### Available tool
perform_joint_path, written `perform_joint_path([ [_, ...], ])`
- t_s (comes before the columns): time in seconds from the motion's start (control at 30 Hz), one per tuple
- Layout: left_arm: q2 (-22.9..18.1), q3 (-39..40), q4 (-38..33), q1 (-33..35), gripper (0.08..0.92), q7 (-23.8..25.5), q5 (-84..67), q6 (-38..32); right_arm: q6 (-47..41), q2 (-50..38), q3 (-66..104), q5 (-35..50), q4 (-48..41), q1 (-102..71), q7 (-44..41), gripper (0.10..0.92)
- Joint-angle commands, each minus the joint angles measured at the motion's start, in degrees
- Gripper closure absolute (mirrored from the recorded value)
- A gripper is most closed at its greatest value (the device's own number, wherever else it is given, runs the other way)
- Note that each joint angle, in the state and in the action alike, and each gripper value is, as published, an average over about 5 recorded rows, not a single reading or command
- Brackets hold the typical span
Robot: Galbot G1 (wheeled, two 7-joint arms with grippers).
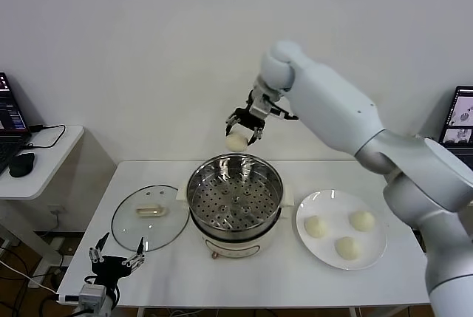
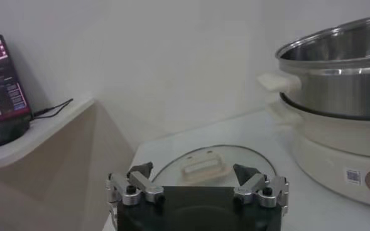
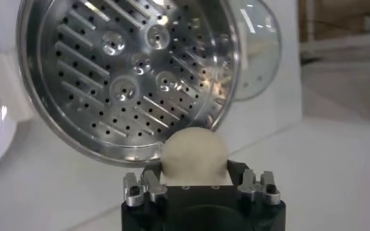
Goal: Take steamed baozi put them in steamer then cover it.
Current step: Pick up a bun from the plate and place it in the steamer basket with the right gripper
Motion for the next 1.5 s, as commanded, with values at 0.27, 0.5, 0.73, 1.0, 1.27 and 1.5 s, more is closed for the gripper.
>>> perform_joint_path([
  [0.27,-0.21,-0.36,-0.3,0.23,0.177,0.02,0.04,0.19,4.25,2.66,0.1,-10.48,0.68,-5.96,1.94,0.372],
  [0.5,-0.18,-0.24,0.04,0.55,0.177,0.01,0.05,0.18,3.9,2.26,-0.02,-9.21,0.7,-7.68,1.46,0.372],
  [0.73,-0.26,-0.04,0.75,0.28,0.177,-0.05,0.06,0.18,3.11,2.52,0.34,-9.43,0.59,-8.81,2.18,0.372],
  [1.0,-0.3,0.08,1.27,0.18,0.177,-0.17,0.12,0.14,3.2,2.83,2.55,-13.92,-0.65,-10.68,3.84,0.372],
  [1.27,-0.31,0.24,1.51,0.19,0.177,-0.14,0.1,0.14,2.94,2.85,3.39,-15.96,-0.82,-11.71,4.84,0.372],
  [1.5,-0.4,0.16,1.23,0.13,0.177,-0.12,0.17,0.16,2.16,3.18,3.38,-16.26,-1.1,-12.67,5.46,0.372],
])
